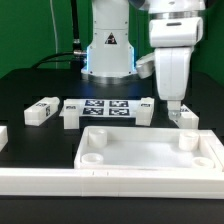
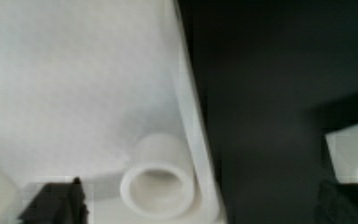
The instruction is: Assemble desk
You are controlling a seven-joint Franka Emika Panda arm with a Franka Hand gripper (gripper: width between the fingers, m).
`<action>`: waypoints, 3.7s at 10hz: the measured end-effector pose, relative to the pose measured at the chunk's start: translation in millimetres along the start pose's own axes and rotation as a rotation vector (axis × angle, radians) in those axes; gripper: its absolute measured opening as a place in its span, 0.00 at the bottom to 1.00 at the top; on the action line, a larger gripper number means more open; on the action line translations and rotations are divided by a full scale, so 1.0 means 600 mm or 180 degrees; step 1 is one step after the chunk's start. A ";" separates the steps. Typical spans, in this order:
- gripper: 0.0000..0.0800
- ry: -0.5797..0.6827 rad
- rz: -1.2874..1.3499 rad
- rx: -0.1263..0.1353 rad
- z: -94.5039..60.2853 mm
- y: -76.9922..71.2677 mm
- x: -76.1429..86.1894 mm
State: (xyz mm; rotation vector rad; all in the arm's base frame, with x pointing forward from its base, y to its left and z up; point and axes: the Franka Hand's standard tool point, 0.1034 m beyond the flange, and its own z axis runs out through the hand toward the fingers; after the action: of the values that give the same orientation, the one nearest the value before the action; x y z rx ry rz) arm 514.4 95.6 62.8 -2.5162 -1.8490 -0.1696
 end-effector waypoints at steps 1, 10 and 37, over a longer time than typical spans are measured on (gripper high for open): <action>0.81 -0.0005 0.0040 0.0007 0.002 0.000 -0.004; 0.81 0.0001 0.2293 0.0060 0.002 -0.025 0.022; 0.81 -0.3196 0.3064 0.1800 0.052 -0.128 0.021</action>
Offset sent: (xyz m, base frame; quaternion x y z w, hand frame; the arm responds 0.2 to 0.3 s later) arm 0.0000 0.0000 0.0000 0.0000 0.0000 0.0650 0.9979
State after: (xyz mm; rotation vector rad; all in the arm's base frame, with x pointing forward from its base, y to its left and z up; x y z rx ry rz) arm 447.7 133.2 29.3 -2.7932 -0.3137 1.5497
